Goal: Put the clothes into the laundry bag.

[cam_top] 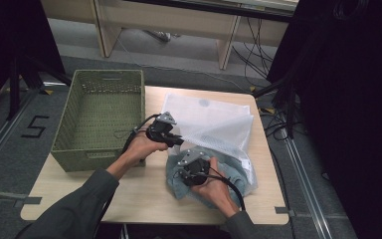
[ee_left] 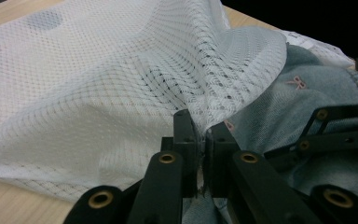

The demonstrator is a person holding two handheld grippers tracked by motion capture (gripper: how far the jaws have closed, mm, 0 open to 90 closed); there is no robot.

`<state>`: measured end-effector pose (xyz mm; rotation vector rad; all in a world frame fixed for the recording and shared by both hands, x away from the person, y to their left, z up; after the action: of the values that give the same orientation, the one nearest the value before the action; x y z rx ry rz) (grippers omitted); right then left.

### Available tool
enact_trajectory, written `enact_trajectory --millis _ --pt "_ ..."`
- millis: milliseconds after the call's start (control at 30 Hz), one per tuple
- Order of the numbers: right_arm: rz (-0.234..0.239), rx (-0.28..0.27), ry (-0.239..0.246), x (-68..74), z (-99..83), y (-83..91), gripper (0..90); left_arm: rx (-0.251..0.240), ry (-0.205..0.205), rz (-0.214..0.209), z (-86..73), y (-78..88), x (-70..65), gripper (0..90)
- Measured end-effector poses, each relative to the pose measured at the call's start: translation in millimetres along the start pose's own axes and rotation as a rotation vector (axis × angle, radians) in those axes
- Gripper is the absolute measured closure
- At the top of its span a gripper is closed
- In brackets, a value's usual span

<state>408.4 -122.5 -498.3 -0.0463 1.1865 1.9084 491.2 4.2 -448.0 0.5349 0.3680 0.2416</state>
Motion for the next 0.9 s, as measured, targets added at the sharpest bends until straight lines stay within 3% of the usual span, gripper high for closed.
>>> enact_trajectory --millis 67,200,233,267,333,367,400,467,500,567,600,667,800,900 --pt "-0.007 -0.02 0.03 -5.6 -1.0 1.1 79.7 0.003 -0.006 0.0 0.1 0.0 -0.6 85.1" --pt "-0.034 -0.048 -0.014 -17.8 -0.2 11.1 84.1 0.006 -0.018 0.0 0.8 0.7 -1.9 85.4" --pt "-0.043 -0.058 -0.027 -24.9 0.1 15.7 84.5 0.006 -0.02 0.0 1.1 1.1 -2.4 85.5" --pt "-0.089 -0.092 -0.081 -43.4 1.5 25.8 84.9 0.003 -0.019 0.004 1.9 1.6 -3.5 85.6" --pt "-0.114 -0.108 -0.128 -63.0 0.1 33.5 84.9 -0.005 -0.022 -0.005 2.8 2.2 -3.8 85.6" --pt "-0.136 -0.113 -0.15 -72.7 -1.4 35.3 84.9 -0.002 -0.024 0.002 3.0 2.4 -4.6 85.7" --pt "-0.136 -0.113 -0.15 -72.7 -1.4 35.3 84.9 -0.002 -0.024 0.002 3.0 2.4 -4.6 85.7" --pt "-0.195 -0.112 -0.178 -96.3 -11.2 28.0 84.1 0.007 -0.034 -0.005 3.5 2.6 -5.9 85.6" --pt "-0.2 -0.091 -0.217 -97.6 -15.9 21.1 84.1 0.005 -0.033 -0.006 3.9 1.9 -6.8 85.6" --pt "-0.194 -0.064 -0.206 -97.0 -22.1 13.3 83.1 0.009 -0.037 -0.004 4.4 1.7 -7.3 85.7" --pt "-0.158 0.005 -0.213 -84.1 -32.3 -2.0 80.8 0.003 -0.029 -0.006 4.9 1.8 -6.8 85.7" --pt "-0.177 0.011 -0.197 -77.9 -34.5 -11.1 79.4 -0.003 -0.022 -0.008 4.9 2.6 -6.3 85.5" --pt "-0.131 0.019 -0.254 -81.4 -32.1 -4.5 70.9 -0.008 -0.018 -0.018 4.6 3.5 -5.2 85.0" --pt "-0.086 -0.014 -0.318 -86.5 -27.7 3.8 57.7 0.0 -0.022 -0.015 4.2 3.3 -5.5 84.8"
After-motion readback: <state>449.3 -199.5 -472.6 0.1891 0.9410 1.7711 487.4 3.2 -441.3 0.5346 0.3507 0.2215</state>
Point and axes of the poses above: each handheld gripper's, and its own axes: y roughly backward along the jaws, z roughly out of its top, x roughly to its left, the point moved 4 cm from there along -y, roughly forward along the jaws, and after that the axes turned 14 degrees about -z, right-handed, at the moved point
